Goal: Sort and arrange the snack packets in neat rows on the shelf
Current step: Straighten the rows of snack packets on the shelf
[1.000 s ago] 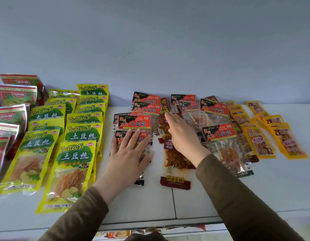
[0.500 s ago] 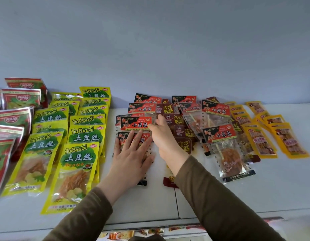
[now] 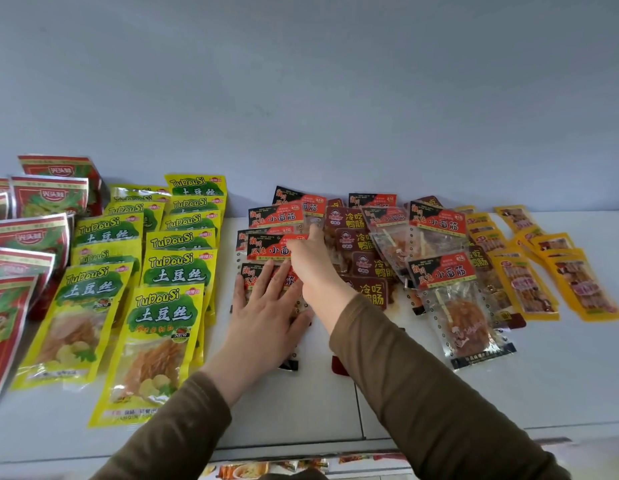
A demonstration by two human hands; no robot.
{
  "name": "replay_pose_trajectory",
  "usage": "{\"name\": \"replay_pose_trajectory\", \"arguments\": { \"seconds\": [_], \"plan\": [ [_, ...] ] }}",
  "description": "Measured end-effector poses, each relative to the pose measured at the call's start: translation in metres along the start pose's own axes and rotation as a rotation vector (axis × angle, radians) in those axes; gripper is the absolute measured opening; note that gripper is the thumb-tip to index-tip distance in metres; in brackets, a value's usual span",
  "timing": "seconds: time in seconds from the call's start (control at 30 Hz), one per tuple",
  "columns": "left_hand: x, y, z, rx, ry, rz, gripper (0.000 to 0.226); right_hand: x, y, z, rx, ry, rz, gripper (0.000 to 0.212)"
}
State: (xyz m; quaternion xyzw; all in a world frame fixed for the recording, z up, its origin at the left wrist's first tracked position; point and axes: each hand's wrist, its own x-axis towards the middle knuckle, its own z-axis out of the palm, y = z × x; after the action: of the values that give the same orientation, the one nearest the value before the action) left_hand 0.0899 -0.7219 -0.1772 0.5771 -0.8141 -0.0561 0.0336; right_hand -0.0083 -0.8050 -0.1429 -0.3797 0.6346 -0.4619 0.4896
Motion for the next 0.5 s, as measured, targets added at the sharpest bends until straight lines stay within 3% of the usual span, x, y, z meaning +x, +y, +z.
{"name": "replay_pose_trajectory", "arguments": {
  "seconds": [0.07, 0.2, 0.3, 0.5],
  "plan": [
    [-0.001, -0.002, -0.001, -0.002, -0.003, -0.001, 0.085, -0.004, -0.004, 0.004, -0.02, -0.025, 0.009, 0.079],
    [-0.005, -0.011, -0.004, -0.017, 0.005, -0.013, 0.084, -0.015, -0.009, 0.004, -0.029, -0.124, 0.069, 0.07],
    [-0.005, -0.014, -0.005, -0.01, -0.007, -0.011, 0.083, -0.005, -0.001, 0.008, -0.082, -0.099, 0.008, 0.069],
    [0.001, -0.008, -0.004, -0.003, -0.012, -0.037, 0.077, 0.013, -0.008, -0.004, 0.033, -0.086, -0.02, 0.065]
  ]
}}
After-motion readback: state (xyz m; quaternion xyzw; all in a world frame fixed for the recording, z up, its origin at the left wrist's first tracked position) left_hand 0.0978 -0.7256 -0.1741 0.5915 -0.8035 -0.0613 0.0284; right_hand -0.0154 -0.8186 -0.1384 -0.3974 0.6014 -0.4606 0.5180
